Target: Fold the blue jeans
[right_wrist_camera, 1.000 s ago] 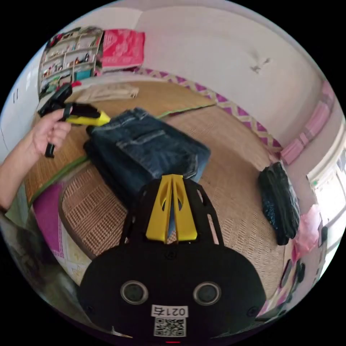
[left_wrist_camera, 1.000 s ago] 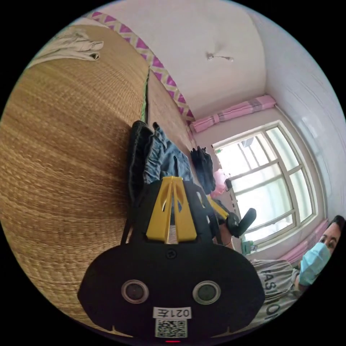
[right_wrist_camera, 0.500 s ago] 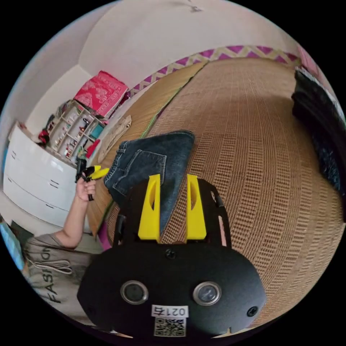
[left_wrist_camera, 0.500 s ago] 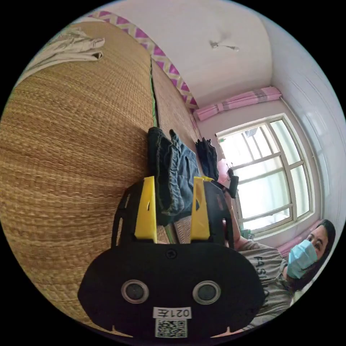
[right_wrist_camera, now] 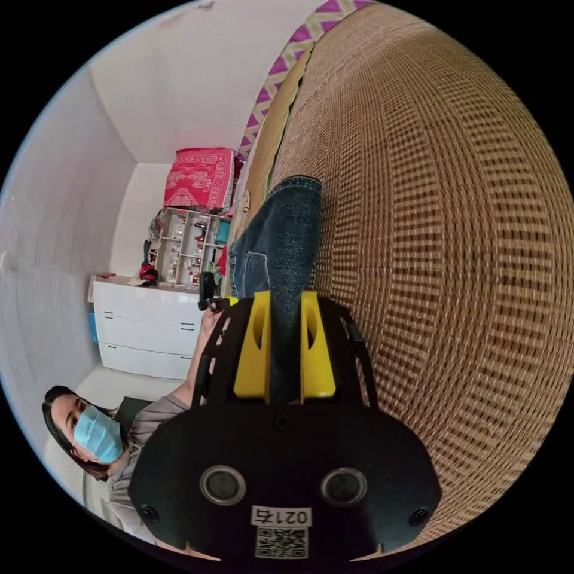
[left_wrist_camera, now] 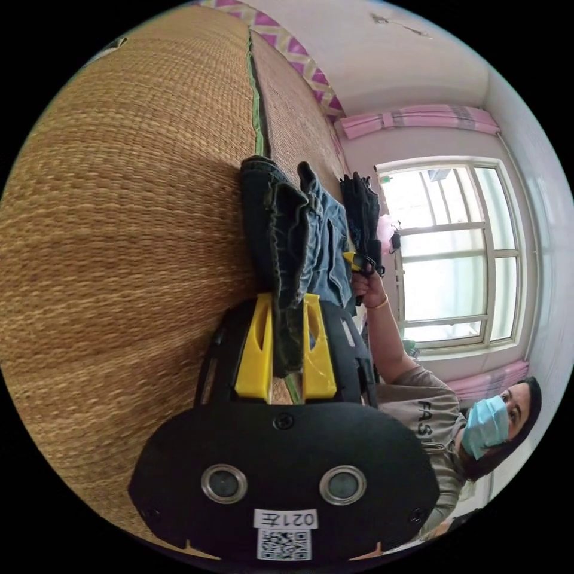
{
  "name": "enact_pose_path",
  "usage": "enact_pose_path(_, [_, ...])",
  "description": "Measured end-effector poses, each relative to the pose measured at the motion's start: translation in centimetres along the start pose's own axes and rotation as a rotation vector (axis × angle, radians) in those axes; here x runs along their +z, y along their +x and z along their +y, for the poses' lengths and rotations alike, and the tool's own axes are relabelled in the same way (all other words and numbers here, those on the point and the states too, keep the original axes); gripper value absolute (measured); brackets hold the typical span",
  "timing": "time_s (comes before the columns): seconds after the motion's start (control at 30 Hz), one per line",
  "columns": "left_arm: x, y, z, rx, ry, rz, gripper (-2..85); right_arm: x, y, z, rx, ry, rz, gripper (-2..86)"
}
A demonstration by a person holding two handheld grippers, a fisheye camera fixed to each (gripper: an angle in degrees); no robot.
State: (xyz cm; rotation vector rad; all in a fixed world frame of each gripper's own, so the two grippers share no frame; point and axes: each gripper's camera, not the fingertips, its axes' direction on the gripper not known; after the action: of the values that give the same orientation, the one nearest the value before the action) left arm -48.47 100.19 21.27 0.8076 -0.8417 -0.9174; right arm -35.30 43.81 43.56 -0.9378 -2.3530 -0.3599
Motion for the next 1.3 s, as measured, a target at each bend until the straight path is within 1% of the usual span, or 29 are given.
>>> enact_pose_path(0.07, [-0.6,1.0,0.8,0.008,0.05,0.046,6.2,-1.1,0.0,0.6,-0.036,0.007,-0.032,6.7])
enact_pose_path(0.13, [-0.8,3.6,1.2,0.044,0.061,0.039,6.0,-2.7,-1.1,1.5,-0.087,0.006,-0.029,6.6])
enact_pose_path(0.23, [0.0,9.8,0.2,0.119,0.056,0.056,6.0,-8.0,-2.5,3.4,-0.136,0.03,-0.041,6.6])
enact_pose_path(0.3, [1.5,14.4,-1.8,0.169,0.04,0.054,6.0,-14.4,-3.5,4.9,-0.17,0.086,-0.045,6.7])
enact_pose_path(0.33, [3.1,17.7,-3.7,0.206,0.023,0.054,6.0,-16.3,-3.8,5.2,-0.176,0.104,-0.037,6.7])
enact_pose_path(0.37, [5.2,21.3,-6.1,0.25,0.007,0.046,5.9,-20.3,-4.3,5.8,-0.191,0.144,-0.009,6.7])
enact_pose_path(0.4, [6.4,23.0,-7.5,0.272,-0.002,0.041,5.9,-24.5,-4.8,6.1,-0.206,0.184,0.029,6.7])
enact_pose_path(0.43, [9.0,26.2,-10.4,0.312,-0.023,0.04,5.9,-26.7,-5.0,6.2,-0.208,0.205,0.047,6.7])
enact_pose_path(0.47, [11.9,29.3,-13.6,0.345,-0.037,0.046,5.8,-31.1,-5.2,6.3,-0.204,0.251,0.076,6.7])
enact_pose_path(0.6, [21.1,37.9,-23.7,0.414,-0.08,0.068,5.9,-45.8,-7.3,5.7,-0.198,0.408,0.231,6.7])
enact_pose_path(0.67, [26.3,43.6,-30.1,0.458,-0.088,0.052,6.0,-50.9,-7.8,5.2,-0.17,0.479,0.274,6.8])
enact_pose_path(0.7, [27.4,44.7,-31.5,0.456,-0.085,0.051,6.0,-53.6,-7.9,4.7,-0.155,0.519,0.297,6.8])
enact_pose_path(0.77, [31.4,48.0,-36.4,0.458,-0.072,0.025,6.2,-56.7,-7.3,3.7,-0.116,0.578,0.305,7.0])
enact_pose_path(0.8, [32.3,48.3,-37.5,0.446,-0.068,0.019,6.3,-57.9,-6.5,2.7,-0.1,0.599,0.309,7.2])
enact_pose_path(0.87, [36.1,47.9,-41.2,0.404,-0.093,-0.011,6.4,-58.7,-4.6,1.0,-0.046,0.64,0.335,7.9])
enact_pose_path(0.93, [38.9,45.9,-43.1,0.378,-0.126,-0.029,6.7,-58.3,-2.5,-0.6,0.015,0.671,0.416,8.8])
enact_pose_path(1.0, [41.4,42.4,-44.1,0.347,-0.171,-0.065,7.4,-56.6,-0.1,-2.6,0.143,0.635,0.603,10.4])
enact_pose_path(1.03, [41.6,39.8,-44.3,0.337,-0.169,0.016,7.3,-56.1,-0.1,-2.8,0.141,0.629,0.637,10.4])
enact_pose_path(1.07, [40.7,37.6,-44.3,0.33,-0.146,0.148,6.8,-55.3,-1.1,-2.8,0.112,0.649,0.693,10.3])
enact_pose_path(1.1, [40.1,36.5,-44.3,0.315,-0.139,0.196,6.3,-54.8,-2.8,-2.4,0.089,0.692,0.739,10.0])
enact_pose_path(1.17, [36.2,33.6,-43.1,0.305,-0.078,0.267,2.5,-53.6,-6.6,-2.0,0.029,0.71,0.818,9.2])
enact_pose_path(1.2, [34.9,33.2,-42.6,0.307,-0.057,0.252,1.7,-52.0,-10.2,-1.9,-0.046,0.707,0.916,8.5])
enact_pose_path(1.23, [32.2,32.7,-41.2,0.329,-0.011,0.191,0.2,-50.8,-12.3,-1.9,-0.09,0.695,0.98,8.1])
enact_pose_path(1.3, [27.8,32.9,-38.2,0.414,0.018,0.137,-0.5,-43.9,-20.4,-2.1,-0.289,0.601,1.214,5.6])
